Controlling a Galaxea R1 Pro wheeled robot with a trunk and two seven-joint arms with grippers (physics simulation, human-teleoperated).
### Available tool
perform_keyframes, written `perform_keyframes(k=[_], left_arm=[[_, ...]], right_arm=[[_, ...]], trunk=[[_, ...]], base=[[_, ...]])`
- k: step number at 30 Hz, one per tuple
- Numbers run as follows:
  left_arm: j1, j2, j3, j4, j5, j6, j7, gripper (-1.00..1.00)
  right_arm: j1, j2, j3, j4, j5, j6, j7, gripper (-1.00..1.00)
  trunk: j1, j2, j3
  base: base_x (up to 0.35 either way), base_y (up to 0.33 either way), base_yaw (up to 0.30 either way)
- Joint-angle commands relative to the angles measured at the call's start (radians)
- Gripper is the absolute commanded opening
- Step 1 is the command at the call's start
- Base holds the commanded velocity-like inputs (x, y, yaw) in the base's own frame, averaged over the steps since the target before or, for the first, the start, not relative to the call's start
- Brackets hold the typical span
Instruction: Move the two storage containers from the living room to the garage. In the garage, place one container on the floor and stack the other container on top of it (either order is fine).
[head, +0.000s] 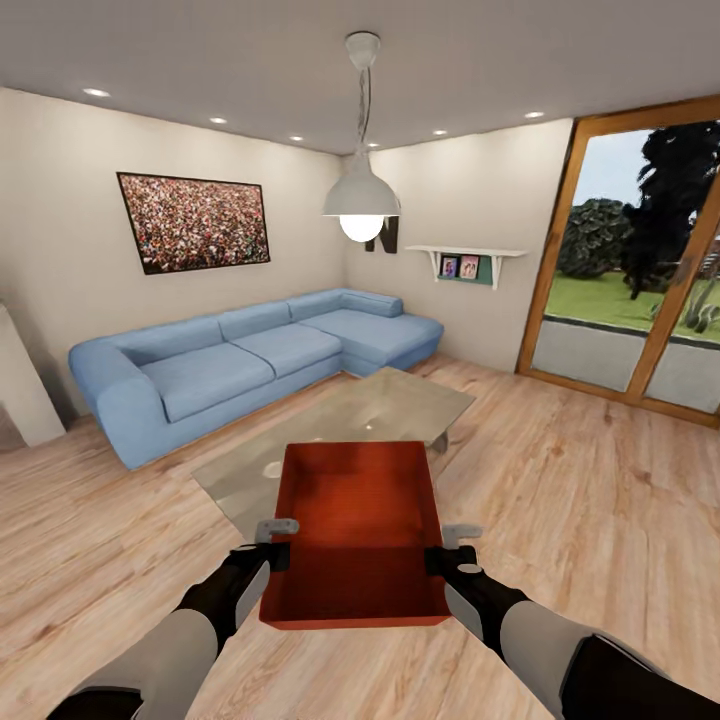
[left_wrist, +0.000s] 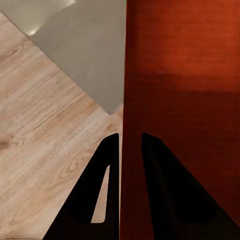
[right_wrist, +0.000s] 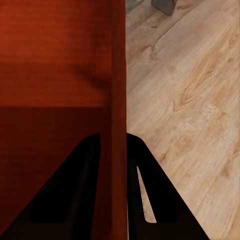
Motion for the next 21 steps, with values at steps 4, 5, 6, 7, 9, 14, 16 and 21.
perform_keyframes(k=[4, 5, 6, 7, 9, 14, 16, 21], left_arm=[[-0.001, 0.001, 0.01, 0.0, -0.015, 0.009, 0.018, -1.0], [-0.001, 0.001, 0.01, 0.001, -0.015, 0.009, 0.018, -1.0], [-0.001, 0.001, 0.01, 0.001, -0.015, 0.009, 0.018, -1.0], [-0.001, 0.001, 0.01, 0.001, -0.015, 0.009, 0.018, -1.0], [-0.001, 0.001, 0.01, 0.001, -0.015, 0.009, 0.018, -1.0], [-0.001, 0.002, 0.01, 0.001, -0.015, 0.009, 0.018, -1.0], [-0.001, 0.002, 0.009, 0.001, -0.016, 0.009, 0.018, -1.0], [-0.001, 0.001, 0.007, 0.001, -0.016, 0.008, 0.018, -1.0]], right_arm=[[-0.001, -0.022, 0.028, -0.001, 0.007, -0.007, -0.035, -1.0], [-0.001, -0.022, 0.028, -0.001, 0.007, -0.007, -0.035, -1.0], [-0.001, -0.022, 0.028, -0.001, 0.007, -0.007, -0.035, -1.0], [-0.001, -0.022, 0.028, -0.001, 0.007, -0.007, -0.035, -1.0], [-0.001, -0.022, 0.028, -0.001, 0.007, -0.007, -0.035, -1.0], [-0.001, -0.022, 0.028, -0.001, 0.007, -0.007, -0.035, -1.0], [-0.001, -0.022, 0.028, -0.001, 0.007, -0.007, -0.035, -1.0], [-0.001, -0.022, 0.028, -0.001, 0.007, -0.007, -0.035, -1.0]], trunk=[[0.001, -0.002, -0.002], [0.001, -0.002, -0.002], [0.001, -0.002, -0.002], [0.001, -0.002, -0.002], [0.001, -0.002, -0.002], [0.001, -0.002, -0.002], [0.001, -0.002, -0.002], [0.001, -0.002, -0.002]], base=[[0.0, 0.0, 0.269], [0.0, 0.0, 0.269], [0.0, 0.0, 0.269], [0.0, 0.0, 0.269], [0.0, 0.0, 0.269], [0.0, 0.0, 0.269], [0.0, 0.0, 0.269], [0.0, 0.0, 0.269]])
